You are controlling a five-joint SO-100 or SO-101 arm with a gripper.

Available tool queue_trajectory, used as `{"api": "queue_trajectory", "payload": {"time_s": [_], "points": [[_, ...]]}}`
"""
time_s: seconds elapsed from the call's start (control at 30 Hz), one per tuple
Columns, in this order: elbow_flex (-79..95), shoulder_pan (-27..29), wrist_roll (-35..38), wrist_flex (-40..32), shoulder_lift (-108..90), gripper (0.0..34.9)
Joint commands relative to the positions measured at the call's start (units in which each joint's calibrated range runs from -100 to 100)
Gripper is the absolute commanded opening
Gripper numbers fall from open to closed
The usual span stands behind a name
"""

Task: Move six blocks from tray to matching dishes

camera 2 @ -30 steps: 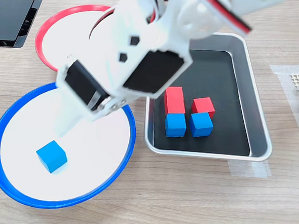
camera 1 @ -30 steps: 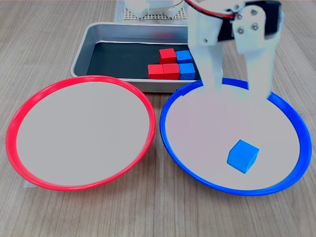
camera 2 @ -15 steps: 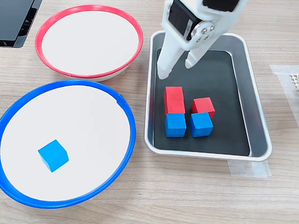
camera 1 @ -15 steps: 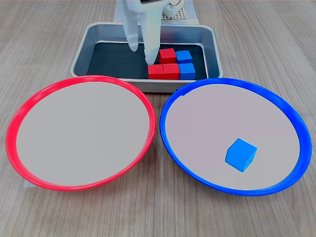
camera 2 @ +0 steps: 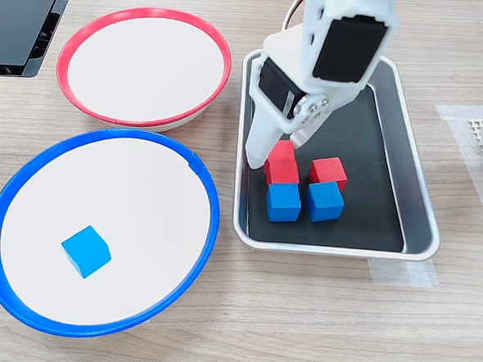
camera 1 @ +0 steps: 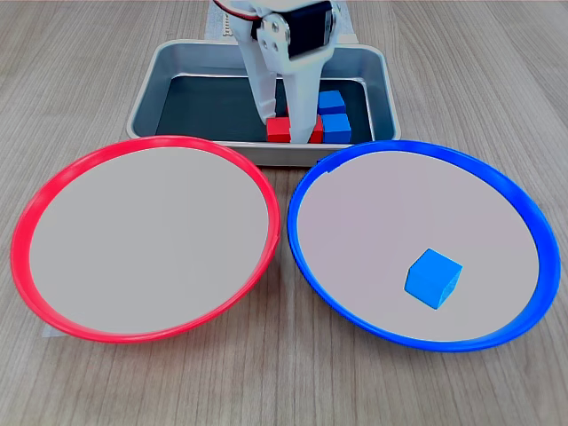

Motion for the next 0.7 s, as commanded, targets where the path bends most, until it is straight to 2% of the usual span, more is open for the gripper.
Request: {"api": "queue_trajectory", "payload": {"time_s": [0.0, 0.03, 0.07, 0.17, 0.27, 0.37, 0.5, 0.67], "points": [[0.17, 0.07, 0.24, -1.19, 0.21, 9.6], [0.17, 0.16, 0.34, -1.19, 0.21, 6.2], [-0.11, 0.26, 0.54, -0.77, 0.04, 1.1], [-5.11, 1.29, 0.93, 4.76, -0.56, 0.3], [-18.13, 3.93, 1.17, 15.32, -0.64, 0.3], [-29.69, 6.28, 0.34, 20.11, 0.81, 0.3], [-42.62, 10.14, -3.66, 15.90, 7.63, 0.3], [-45.62, 12.77, -4.93, 5.25, 18.89, 1.3]]}}
